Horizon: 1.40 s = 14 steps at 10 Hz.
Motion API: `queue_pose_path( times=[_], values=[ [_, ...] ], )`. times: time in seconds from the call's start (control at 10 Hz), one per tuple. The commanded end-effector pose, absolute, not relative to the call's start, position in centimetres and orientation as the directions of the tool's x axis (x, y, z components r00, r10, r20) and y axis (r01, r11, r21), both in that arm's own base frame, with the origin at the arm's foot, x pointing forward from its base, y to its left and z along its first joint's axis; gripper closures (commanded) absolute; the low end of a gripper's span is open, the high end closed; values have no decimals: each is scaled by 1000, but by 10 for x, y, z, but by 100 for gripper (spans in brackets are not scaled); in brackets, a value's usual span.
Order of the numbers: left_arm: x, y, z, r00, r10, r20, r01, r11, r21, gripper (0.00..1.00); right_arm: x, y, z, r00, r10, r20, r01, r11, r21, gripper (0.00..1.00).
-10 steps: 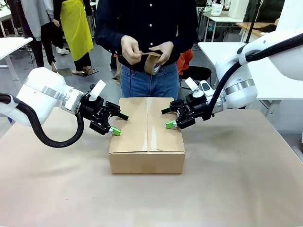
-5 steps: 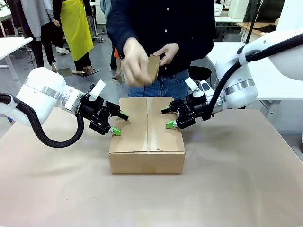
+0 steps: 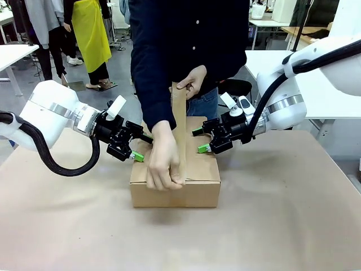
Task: Pack the gift set into the box.
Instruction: Press and hold the closed box until the human finishes sealing it.
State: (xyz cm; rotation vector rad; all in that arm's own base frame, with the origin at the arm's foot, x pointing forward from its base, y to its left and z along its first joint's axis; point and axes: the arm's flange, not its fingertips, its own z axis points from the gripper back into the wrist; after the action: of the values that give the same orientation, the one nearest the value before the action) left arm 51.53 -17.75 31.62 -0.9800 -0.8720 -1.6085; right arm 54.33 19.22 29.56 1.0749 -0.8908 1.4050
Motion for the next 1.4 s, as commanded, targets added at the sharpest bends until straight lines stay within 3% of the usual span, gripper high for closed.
queue_pose_path(
  times=[0.0, 1.3],
  values=[
    [515, -178, 314, -147, -380, 913, 974, -219, 66, 0, 543, 192, 295, -1, 310, 951, -992, -117, 38, 0],
    [515, -178, 314, -147, -380, 913, 974, -219, 66, 0, 543, 192, 295, -1, 310, 951, -992, -117, 38, 0]
  ],
)
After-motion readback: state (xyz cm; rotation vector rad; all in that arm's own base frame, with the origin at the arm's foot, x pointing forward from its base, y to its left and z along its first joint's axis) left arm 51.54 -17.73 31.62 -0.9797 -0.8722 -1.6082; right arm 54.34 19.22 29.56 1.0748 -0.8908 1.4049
